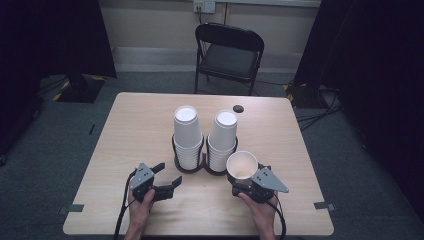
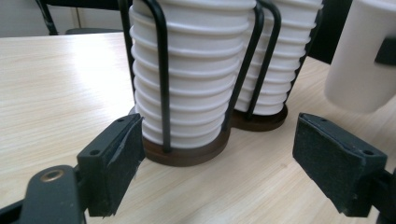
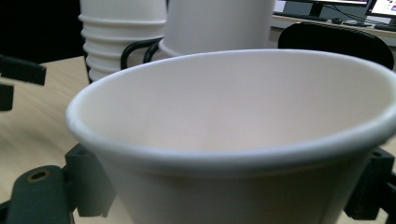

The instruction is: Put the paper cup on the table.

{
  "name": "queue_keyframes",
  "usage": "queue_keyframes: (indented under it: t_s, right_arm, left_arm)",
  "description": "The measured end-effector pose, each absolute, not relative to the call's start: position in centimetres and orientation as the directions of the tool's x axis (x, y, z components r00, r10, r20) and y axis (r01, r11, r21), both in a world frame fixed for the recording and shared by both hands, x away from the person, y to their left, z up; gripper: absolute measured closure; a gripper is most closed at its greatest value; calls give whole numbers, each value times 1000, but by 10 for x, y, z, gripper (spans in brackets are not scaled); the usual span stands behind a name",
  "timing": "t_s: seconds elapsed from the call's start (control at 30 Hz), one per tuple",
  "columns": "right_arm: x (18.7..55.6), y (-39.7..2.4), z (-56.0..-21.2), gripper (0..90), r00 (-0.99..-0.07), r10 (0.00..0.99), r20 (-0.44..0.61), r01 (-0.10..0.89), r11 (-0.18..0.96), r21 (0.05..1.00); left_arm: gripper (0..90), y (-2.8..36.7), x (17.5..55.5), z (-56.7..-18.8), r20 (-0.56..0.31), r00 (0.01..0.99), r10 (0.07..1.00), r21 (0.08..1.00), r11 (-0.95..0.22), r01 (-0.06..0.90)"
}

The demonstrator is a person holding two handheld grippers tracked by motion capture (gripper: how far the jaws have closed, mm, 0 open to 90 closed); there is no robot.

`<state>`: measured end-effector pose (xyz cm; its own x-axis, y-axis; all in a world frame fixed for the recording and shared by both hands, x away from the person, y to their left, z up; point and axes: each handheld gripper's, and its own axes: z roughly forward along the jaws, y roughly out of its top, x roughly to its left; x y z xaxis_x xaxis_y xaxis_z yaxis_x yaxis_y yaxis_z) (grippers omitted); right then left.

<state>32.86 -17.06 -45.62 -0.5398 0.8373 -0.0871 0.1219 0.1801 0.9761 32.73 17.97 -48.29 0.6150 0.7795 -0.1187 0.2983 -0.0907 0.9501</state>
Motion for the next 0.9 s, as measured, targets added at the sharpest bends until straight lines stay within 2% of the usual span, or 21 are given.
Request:
queue_keyframes:
  t_s: [0.37,0.47,0.67,0.8,0.9]
  right_arm:
    - [354,-190,-444,123,-488,872,-28,144,113,983]
    - [364,-196,-442,123,-477,879,-5,164,95,982]
    - [376,-200,-435,123,-462,887,-25,158,109,981]
    - [395,-207,-431,123,-441,898,18,167,62,984]
    - [404,-208,-430,124,-441,897,16,175,68,982]
  left_arm:
    - [155,177,319,-492,-53,530,846,964,-96,249]
    - [155,176,317,-494,-51,522,851,965,-93,246]
    - [158,178,311,-496,-57,488,871,966,-74,246]
    - [158,174,306,-496,-1,467,884,970,-113,217]
    - [158,173,306,-496,9,465,885,971,-119,209]
